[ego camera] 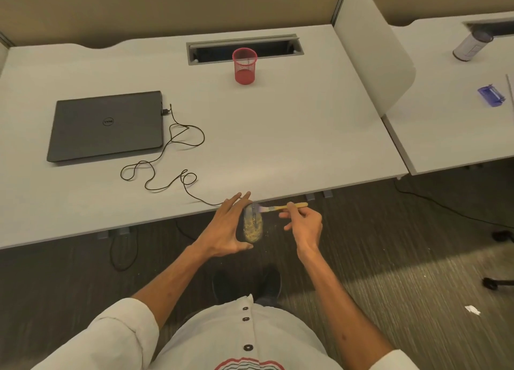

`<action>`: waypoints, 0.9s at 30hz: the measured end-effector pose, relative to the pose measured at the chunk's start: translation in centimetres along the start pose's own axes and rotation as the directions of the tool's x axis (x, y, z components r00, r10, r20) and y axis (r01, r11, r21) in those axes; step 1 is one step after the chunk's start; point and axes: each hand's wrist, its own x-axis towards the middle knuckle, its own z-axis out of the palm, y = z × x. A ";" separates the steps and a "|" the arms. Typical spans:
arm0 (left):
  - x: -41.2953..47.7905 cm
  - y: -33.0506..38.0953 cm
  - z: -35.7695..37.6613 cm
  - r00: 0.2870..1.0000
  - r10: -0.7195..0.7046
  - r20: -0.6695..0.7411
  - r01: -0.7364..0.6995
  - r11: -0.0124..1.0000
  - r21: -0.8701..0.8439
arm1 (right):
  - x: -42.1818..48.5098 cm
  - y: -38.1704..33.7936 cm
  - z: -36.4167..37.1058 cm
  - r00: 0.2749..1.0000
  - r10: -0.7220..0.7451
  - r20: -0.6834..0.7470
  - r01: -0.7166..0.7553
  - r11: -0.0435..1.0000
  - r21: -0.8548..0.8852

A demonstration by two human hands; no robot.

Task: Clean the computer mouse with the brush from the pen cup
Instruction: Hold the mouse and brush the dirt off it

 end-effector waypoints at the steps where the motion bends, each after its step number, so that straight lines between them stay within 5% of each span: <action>1: 0.0 0.0 0.1 1.000 -0.005 0.005 0.005 1.000 0.002 | 0.1 0.4 -0.5 1.000 0.014 -0.019 -0.014 1.000 -0.004; 14: -0.1 1.0 1.3 0.999 0.019 0.029 -0.021 0.999 0.049 | -0.9 1.6 -0.2 0.999 0.005 0.046 -0.011 0.991 0.136; 27: -0.4 0.9 1.3 0.999 0.005 0.049 -0.008 0.997 0.070 | -0.8 3.5 -2.0 0.998 0.015 -0.061 -0.006 0.988 0.152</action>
